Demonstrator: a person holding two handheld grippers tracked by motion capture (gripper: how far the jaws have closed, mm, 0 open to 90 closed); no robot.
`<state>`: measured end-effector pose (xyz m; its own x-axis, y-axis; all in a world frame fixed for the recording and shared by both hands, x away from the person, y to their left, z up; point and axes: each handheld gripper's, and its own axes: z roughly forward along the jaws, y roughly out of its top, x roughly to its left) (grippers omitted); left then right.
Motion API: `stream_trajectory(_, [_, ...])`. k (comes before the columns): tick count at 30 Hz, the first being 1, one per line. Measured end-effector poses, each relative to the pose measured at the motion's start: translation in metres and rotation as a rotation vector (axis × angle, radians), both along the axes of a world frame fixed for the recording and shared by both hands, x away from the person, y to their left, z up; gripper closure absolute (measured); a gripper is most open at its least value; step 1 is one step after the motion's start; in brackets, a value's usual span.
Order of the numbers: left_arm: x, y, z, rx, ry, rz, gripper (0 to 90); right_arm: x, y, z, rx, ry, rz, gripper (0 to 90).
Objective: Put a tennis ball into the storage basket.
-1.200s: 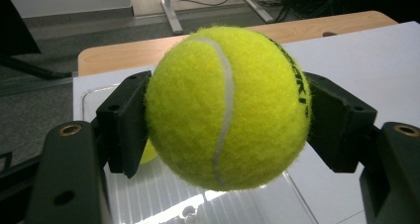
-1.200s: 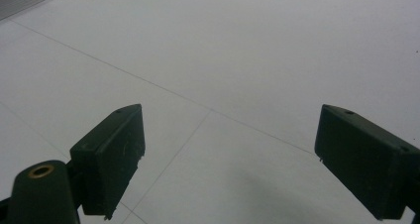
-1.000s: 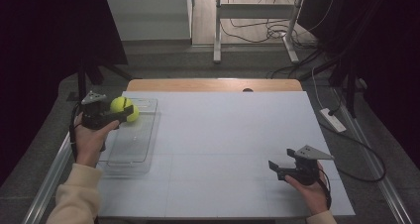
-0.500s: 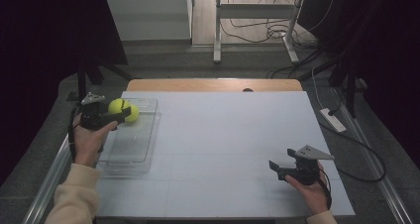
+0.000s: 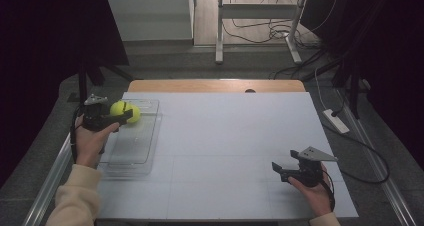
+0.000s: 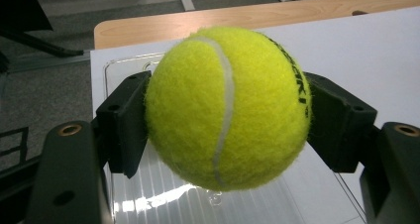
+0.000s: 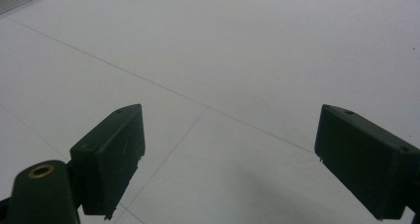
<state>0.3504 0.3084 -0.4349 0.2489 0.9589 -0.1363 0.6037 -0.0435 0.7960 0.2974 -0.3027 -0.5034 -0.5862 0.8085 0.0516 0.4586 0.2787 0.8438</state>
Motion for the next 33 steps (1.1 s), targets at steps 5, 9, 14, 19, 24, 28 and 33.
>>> stream_trajectory(5, [0.002,0.000,-0.003,0.012,0.018,0.000,27.1,0.000,0.000,0.000,-0.001,0.001,0.000,12.0])
stream_trajectory(9, [0.005,0.000,-0.006,0.020,0.039,0.005,27.1,0.000,0.000,0.000,-0.005,0.003,0.000,12.0])
stream_trajectory(14, [0.007,0.000,-0.008,0.039,0.051,0.009,27.0,0.000,0.000,0.000,-0.008,0.002,0.001,12.0])
stream_trajectory(19, [0.011,-0.001,-0.012,0.054,0.070,0.011,27.0,0.000,0.000,0.000,-0.007,0.003,0.000,12.0])
stream_trajectory(24, [0.015,-0.003,-0.016,0.070,0.107,0.010,27.0,0.000,0.000,-0.001,-0.005,0.001,0.000,12.0])
stream_trajectory(28, [0.018,-0.003,-0.019,0.083,0.132,0.014,27.0,0.000,0.000,0.000,-0.004,-0.002,0.000,12.1])
stream_trajectory(33, [0.020,-0.003,-0.025,0.091,0.160,0.011,27.0,0.000,0.000,-0.001,-0.006,0.001,0.000,12.0])
